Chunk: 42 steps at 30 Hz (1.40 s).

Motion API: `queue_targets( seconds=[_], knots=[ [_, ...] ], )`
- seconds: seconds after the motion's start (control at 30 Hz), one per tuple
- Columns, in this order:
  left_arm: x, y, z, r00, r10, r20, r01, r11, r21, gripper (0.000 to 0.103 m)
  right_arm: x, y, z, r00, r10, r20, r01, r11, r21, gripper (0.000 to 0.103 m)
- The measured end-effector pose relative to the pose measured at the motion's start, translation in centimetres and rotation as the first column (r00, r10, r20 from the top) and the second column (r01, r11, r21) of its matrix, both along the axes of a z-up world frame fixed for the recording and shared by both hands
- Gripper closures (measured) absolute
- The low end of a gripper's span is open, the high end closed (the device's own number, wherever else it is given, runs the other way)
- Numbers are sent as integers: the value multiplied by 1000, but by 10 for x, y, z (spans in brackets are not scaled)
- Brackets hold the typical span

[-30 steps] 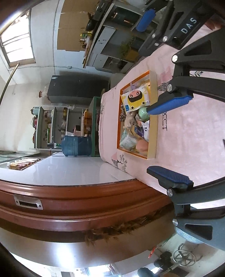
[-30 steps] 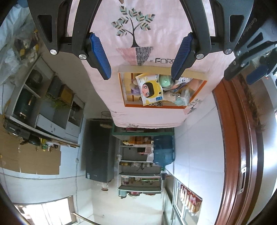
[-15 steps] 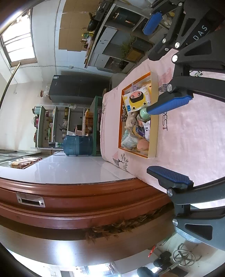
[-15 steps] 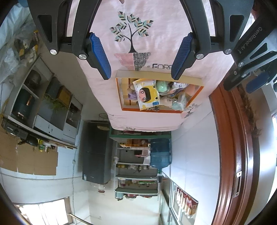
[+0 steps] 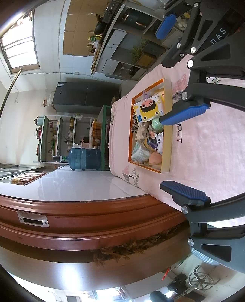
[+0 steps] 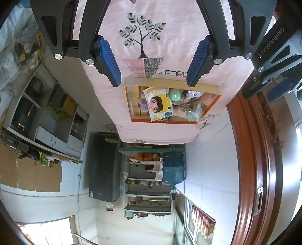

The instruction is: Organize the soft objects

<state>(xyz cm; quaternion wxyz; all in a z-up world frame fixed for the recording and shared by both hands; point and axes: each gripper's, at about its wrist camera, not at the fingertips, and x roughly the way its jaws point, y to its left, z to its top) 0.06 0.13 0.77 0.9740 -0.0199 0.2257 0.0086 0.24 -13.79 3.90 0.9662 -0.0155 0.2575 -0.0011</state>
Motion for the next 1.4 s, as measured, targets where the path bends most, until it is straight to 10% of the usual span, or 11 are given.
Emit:
queue_targets(
  seconds=[1.4],
  knots=[
    [0, -3, -11, 1000, -11, -18, 11, 1000, -3, 42, 5, 0, -13, 1000, 9, -26, -8, 1000, 7, 29]
  ],
)
